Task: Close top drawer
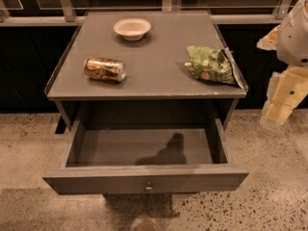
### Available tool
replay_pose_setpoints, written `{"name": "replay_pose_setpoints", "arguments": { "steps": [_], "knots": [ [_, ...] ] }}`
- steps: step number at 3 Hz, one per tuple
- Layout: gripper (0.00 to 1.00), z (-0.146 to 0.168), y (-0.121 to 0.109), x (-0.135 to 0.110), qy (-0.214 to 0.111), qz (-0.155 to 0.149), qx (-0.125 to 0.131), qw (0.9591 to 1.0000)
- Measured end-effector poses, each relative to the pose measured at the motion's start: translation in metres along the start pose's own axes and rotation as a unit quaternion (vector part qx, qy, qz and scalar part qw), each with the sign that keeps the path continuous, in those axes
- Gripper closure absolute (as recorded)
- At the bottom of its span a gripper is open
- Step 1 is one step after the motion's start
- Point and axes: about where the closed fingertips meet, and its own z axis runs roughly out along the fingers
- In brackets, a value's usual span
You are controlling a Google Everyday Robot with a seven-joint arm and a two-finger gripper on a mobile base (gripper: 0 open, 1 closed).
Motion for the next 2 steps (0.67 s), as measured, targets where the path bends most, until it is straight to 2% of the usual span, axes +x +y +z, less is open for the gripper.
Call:
{"name": "replay_pose_setpoints", "arguments": {
  "steps": [1, 2],
  "knots": [
    [0.0, 0.0, 0.0, 0.0, 0.0, 0.0, 0.0, 1.0],
    [0.0, 0.0079, 0.0059, 0.0051, -0.018, 0.003, 0.003, 0.9998]
  ]
}}
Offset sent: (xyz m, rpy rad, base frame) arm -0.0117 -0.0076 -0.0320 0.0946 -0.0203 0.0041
